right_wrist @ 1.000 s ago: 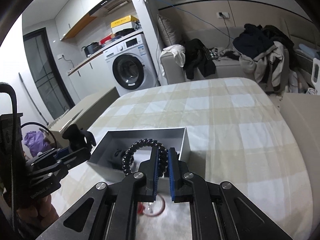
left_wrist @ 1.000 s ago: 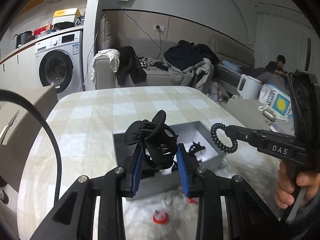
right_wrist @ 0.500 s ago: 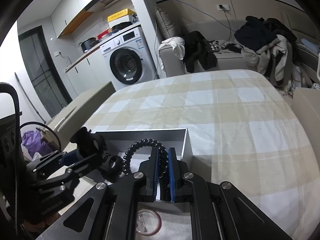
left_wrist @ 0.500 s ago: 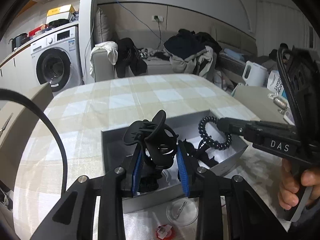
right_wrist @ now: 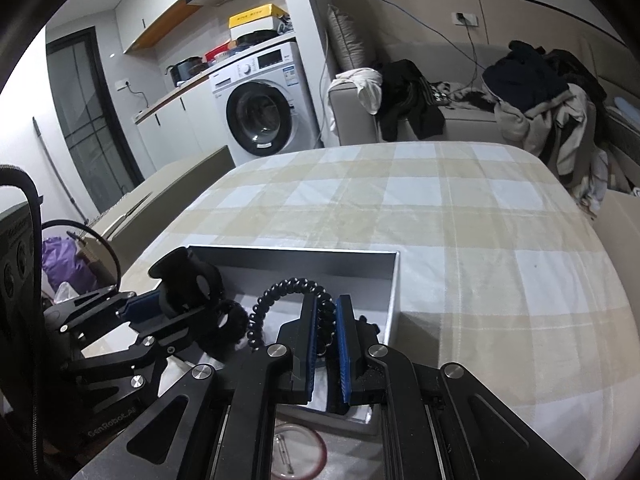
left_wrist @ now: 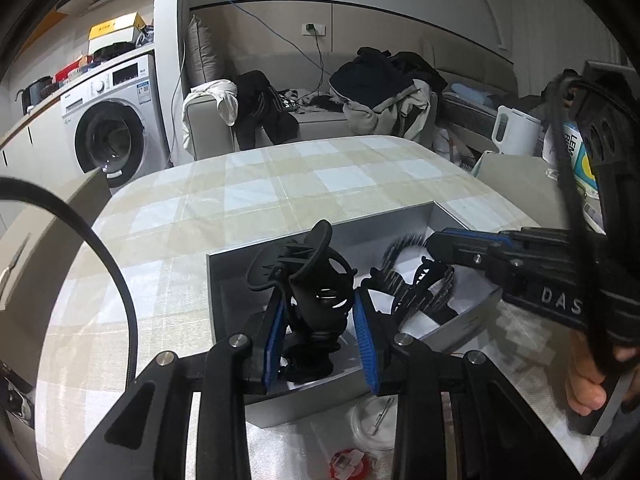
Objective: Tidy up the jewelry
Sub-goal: 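Open both tools to drop the coil hair tie and bow clip into the box, then withdraw both open tools from the box toward the red-and-clear hair ties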
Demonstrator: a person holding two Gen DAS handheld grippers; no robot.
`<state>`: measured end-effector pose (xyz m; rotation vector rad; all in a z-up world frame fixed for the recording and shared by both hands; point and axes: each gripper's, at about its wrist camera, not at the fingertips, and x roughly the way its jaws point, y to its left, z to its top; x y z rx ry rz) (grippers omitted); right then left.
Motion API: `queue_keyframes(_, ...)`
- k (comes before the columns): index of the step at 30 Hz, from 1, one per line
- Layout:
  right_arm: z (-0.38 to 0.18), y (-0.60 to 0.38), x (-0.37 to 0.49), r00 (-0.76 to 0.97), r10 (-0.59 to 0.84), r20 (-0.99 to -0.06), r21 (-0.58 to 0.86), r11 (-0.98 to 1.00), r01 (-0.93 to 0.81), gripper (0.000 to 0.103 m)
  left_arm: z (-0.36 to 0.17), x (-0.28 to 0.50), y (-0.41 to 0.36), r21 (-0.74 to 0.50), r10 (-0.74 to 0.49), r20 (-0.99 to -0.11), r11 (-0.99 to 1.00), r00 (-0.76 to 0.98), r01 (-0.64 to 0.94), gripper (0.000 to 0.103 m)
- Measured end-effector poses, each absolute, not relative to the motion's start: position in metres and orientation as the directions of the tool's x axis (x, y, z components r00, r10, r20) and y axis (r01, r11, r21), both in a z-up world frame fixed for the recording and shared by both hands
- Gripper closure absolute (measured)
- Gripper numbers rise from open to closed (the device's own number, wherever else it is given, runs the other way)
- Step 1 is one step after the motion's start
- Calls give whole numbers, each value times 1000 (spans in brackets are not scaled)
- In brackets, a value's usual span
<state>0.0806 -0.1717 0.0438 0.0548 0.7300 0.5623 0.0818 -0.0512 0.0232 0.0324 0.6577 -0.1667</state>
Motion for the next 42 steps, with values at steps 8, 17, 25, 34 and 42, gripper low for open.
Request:
queue_keyframes(8,54,-175,67,624,534,-571,216,830,-514,51,27,78,-48,-100,-216,-598,976,772,196,75)
queue_keyframes(17,61,-210,26,642,565,-518,251,818,-518,0,45,42,-39,-149,-263,-539,965,800,216,7)
queue_keyframes(25,49,-221,15,639,524,-564,263,847,-462,0,30,11,-32,-163,-213,-506,975,836,150,1)
queue_keyframes(34,31,-213,13,598,467,-651,199,866,-458,0,17,4,-31,-89,-150,-549,989,822,122,1)
queue_keyframes(42,26,-188,12,512,533,-674,224,807,-547,5,12,5,-25,-108,-157,-562,987,812,116,1)
